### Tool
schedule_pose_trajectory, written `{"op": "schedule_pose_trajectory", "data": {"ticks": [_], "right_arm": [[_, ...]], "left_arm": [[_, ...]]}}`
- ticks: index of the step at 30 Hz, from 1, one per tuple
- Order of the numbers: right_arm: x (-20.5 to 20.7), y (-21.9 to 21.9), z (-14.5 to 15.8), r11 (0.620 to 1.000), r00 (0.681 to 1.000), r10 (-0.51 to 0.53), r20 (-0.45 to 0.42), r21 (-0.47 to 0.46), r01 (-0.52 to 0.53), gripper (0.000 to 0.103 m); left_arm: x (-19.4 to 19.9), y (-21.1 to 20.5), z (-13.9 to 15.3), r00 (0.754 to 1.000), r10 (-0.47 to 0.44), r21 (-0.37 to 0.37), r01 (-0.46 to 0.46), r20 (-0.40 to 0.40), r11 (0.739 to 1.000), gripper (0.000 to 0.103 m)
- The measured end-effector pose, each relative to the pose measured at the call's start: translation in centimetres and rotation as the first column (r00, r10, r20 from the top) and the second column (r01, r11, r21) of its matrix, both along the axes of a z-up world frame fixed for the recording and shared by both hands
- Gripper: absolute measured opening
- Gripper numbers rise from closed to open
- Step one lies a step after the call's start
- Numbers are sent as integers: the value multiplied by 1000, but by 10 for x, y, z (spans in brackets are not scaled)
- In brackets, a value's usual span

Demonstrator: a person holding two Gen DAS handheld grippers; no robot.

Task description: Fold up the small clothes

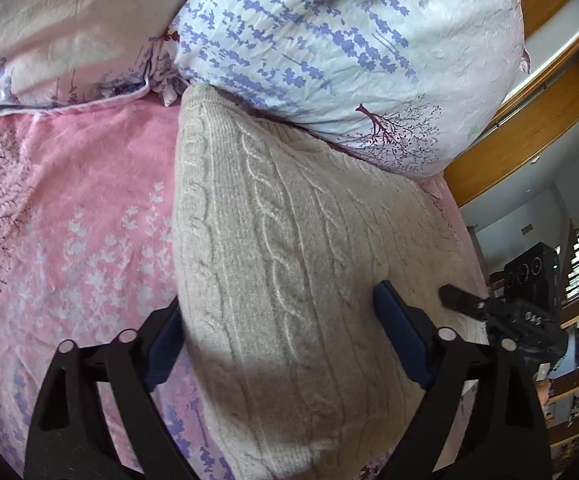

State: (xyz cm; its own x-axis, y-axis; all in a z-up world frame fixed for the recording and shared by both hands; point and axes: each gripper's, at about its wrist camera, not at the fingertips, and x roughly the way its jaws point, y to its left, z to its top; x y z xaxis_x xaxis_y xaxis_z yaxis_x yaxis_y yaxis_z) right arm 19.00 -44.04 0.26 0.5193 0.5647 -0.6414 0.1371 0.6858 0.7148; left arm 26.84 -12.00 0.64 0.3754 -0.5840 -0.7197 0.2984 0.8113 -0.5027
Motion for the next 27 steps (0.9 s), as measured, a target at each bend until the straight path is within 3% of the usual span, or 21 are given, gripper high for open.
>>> {"op": "schedule_pose_trajectory", "data": {"ticks": [1,3,5,7,12,17,20,23,25,27], "right_arm": [[-2,2,0,1000,1000,3,12,-2,-3,38],[-4,5,1,1000,999,5,34,12,-5,34],[-8,10,7,1000,998,-4,67,0,4,32],[-11,20,18,1000,994,0,113,-25,3,30],[-12,69,52,993,967,71,243,-111,-45,28],[-5,119,57,984,937,149,317,-138,-110,28],[6,147,43,972,934,200,296,-179,-152,28],[22,168,17,958,954,213,212,-237,-162,28],[28,168,7,967,962,200,187,-197,-163,34],[31,162,7,973,969,193,157,-158,-168,38]], "left_arm": [[2,2,-1,1000,10,-14,-10,-7,1000,79],[2,8,-1,1000,20,-39,-20,-9,999,65],[0,15,4,1000,13,-65,-13,7,998,43],[-4,23,12,1000,-5,-86,7,20,996,38],[-28,54,45,990,-19,-44,26,136,999,37],[-38,118,53,988,48,-66,-39,149,997,37],[-38,147,42,990,76,-57,-70,118,996,38],[-24,162,13,995,79,-18,-78,58,997,43],[-18,177,-5,995,104,-109,-102,13,989,50],[-15,183,-8,993,119,-147,-121,-18,982,54]]}}
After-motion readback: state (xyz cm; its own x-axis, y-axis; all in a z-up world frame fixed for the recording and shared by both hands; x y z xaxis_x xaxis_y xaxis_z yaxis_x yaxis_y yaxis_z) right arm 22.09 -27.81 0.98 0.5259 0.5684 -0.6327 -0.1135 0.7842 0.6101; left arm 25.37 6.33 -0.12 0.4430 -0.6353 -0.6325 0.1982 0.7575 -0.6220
